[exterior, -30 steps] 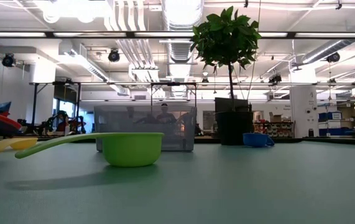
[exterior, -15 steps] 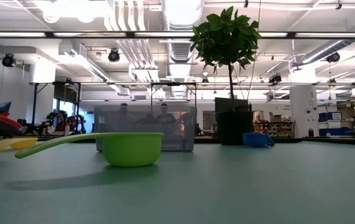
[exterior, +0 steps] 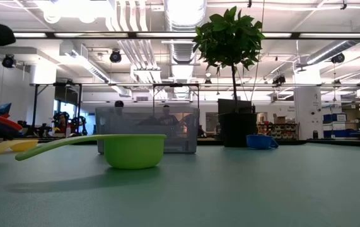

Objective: Nest measuring cups in basket
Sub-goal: Stack the light blue measuring cup on top of the red measuring cup

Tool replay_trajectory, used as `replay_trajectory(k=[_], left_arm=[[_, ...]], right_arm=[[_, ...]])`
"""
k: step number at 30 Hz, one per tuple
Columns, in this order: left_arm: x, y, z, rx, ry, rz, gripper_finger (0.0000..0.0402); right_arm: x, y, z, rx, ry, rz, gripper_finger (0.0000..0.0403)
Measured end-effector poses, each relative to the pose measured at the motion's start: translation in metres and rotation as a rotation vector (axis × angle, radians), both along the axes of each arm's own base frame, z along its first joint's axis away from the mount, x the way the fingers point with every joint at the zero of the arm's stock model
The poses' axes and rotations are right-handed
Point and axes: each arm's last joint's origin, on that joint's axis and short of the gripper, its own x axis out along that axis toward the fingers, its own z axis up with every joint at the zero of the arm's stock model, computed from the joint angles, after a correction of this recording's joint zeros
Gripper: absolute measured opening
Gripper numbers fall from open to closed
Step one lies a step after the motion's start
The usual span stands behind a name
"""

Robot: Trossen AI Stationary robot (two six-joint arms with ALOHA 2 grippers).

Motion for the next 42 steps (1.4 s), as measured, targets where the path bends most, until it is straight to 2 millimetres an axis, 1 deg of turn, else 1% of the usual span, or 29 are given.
replay_trajectory(k=[2, 5, 8, 13, 19, 26, 30, 36, 42], left_arm=[[0.0, 0.0, 0.007, 0.013, 0.02, -0.002, 0.0036], [-0.004, 0.003, 0.018, 0.032, 0.093, 0.021, 0.0036], [-0.005, 0.003, 0.021, 0.021, 0.097, 0.029, 0.0036], [-0.003, 0.002, 0.014, 0.025, 0.068, 0.003, 0.0036], [-0.009, 0.008, -0.003, 0.042, 0.101, 0.021, 0.0036], [-0.007, 0.006, -0.018, -0.017, 0.048, 0.03, 0.0036], [-0.006, 0.006, -0.018, -0.016, 0.035, 0.031, 0.0036], [-0.002, 0.004, -0.013, 0.008, -0.032, 0.027, 0.0036], [0.001, 0.002, -0.007, 0.005, -0.061, 0.022, 0.0036]], right_arm=[[0.0, 0.0, 0.0, -0.001, 0.001, 0.0, 0.0027], [0.0, 0.0, 0.0, -0.001, 0.001, 0.0, 0.0027], [0.0, 0.0, 0.0, -0.001, 0.002, 0.0, 0.0027], [0.0, 0.0, 0.0, 0.0, 0.003, 0.0, 0.0027], [0.0, 0.0, 0.0, 0.003, 0.004, -0.002, 0.0027], [0.0, 0.0, 0.0, 0.005, 0.005, -0.003, 0.0027], [0.0, 0.0, 0.0, 0.005, 0.006, -0.004, 0.0027], [0.0, 0.0, 0.0, 0.007, 0.006, -0.005, 0.0027], [0.0, 0.0, 0.0, 0.009, 0.007, -0.006, 0.0027]])
